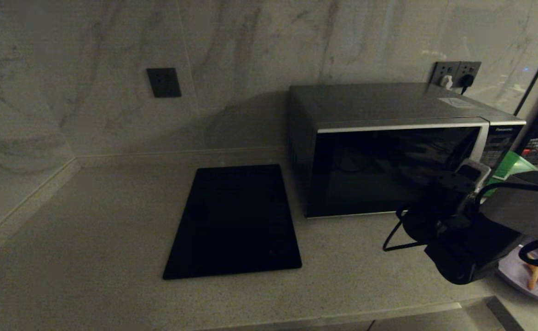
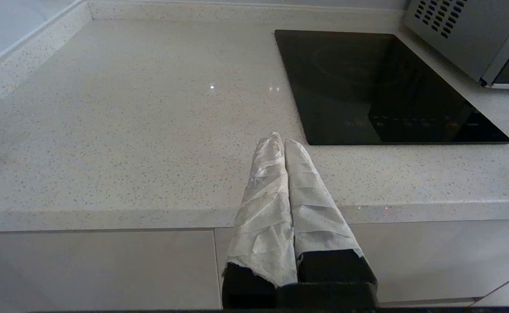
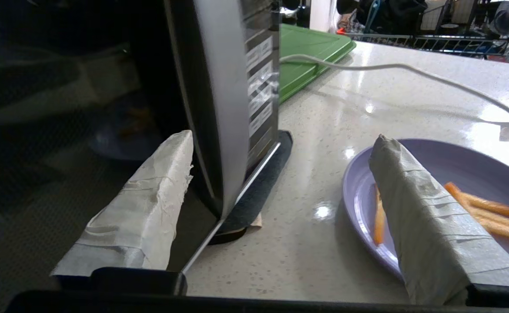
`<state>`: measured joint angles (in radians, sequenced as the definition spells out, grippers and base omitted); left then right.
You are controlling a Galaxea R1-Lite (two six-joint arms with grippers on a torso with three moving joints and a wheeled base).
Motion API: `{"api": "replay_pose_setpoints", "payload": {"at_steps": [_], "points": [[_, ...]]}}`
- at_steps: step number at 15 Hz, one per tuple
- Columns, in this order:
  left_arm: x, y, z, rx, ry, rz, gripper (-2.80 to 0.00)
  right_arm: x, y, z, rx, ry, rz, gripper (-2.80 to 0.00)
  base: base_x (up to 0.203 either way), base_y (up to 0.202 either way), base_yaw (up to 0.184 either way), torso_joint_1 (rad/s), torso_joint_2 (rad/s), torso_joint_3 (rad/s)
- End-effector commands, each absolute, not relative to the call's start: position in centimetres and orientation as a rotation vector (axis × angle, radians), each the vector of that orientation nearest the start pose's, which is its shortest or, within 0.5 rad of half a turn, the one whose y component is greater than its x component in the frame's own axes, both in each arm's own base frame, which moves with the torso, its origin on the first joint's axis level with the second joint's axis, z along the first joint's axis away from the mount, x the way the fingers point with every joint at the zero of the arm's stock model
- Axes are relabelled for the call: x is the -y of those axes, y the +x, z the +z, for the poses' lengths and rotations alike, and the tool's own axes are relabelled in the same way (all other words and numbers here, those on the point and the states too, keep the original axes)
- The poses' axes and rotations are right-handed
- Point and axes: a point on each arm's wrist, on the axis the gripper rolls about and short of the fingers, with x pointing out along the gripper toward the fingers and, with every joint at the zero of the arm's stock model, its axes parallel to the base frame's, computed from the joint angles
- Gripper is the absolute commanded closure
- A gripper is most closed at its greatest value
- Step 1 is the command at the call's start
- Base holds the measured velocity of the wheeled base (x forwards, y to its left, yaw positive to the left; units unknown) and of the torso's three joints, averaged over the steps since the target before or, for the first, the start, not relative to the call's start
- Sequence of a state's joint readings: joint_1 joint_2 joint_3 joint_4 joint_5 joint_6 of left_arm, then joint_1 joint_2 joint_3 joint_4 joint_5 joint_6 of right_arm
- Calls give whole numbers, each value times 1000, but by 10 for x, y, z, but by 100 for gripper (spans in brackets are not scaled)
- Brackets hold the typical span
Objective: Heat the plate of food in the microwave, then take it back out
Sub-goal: Open the microwave oven
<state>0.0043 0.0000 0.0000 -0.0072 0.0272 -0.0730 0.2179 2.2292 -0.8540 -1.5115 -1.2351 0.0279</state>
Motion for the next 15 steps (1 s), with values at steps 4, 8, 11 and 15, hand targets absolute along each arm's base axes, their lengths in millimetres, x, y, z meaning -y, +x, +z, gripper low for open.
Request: {"api": "replay_pose_setpoints", "payload": {"at_steps": [4,8,11,15], "points": [[-1,-23,76,7,-74,32,0,-60,397,72,119,113,-1036,-280,0,0,0,0,0,0],[-1,-23,76,7,-74,32,0,-50,409,85,146,108,-1066,-280,0,0,0,0,0,0],[-1,-23,76,7,-74,32,0,-42,415,89,151,95,-1087,-280,0,0,0,0,0,0],[-1,-23,76,7,-74,32,0,-36,414,94,154,91,-1104,-280,0,0,0,0,0,0]]}}
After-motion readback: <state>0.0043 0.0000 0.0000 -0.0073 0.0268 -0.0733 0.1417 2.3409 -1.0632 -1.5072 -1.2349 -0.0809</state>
